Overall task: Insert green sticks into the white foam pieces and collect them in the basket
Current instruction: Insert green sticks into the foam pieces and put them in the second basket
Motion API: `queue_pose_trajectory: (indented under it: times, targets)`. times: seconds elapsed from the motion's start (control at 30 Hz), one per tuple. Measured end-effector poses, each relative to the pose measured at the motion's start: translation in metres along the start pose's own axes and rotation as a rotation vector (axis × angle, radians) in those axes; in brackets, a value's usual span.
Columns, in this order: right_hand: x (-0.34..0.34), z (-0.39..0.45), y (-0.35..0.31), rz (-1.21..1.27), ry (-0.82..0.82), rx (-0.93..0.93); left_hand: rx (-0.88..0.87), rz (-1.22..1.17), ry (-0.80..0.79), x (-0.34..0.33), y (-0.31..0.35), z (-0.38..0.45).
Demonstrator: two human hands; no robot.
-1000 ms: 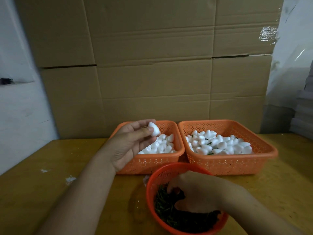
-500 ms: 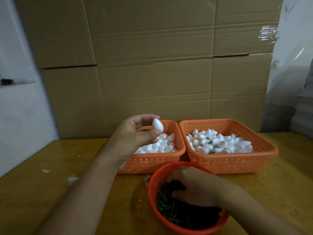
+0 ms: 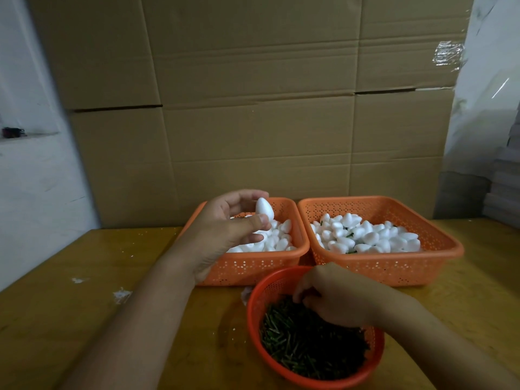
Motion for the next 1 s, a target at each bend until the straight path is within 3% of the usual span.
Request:
queue_pose_trajectory:
  times: [0.37, 0.67, 1.0]
  targets:
    - [-0.017, 0.001, -0.002, -0.031, -0.112, 0.010, -0.015, 0.042, -0.017, 0.000, 0.001, -0.001]
    - [-0.017, 0.001, -0.003, -0.020, -0.079, 0.007, -0.099, 0.159, -0.025, -0.002, 0.012, -0.001]
    - [-0.020, 0.001, -0.005, -0.047, -0.068, 0.031, 0.085, -0.211, 0.098, 0.002, -0.006, 0.000]
Point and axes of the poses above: each hand's wrist, its own z-axis towards the middle knuckle, its own x-axis out of the back of the hand, y = z × x, the point moved 10 cm from there along z, towards the middle knuckle, and after that the axes turned 8 degrees about -x, right-handed, at the moved point
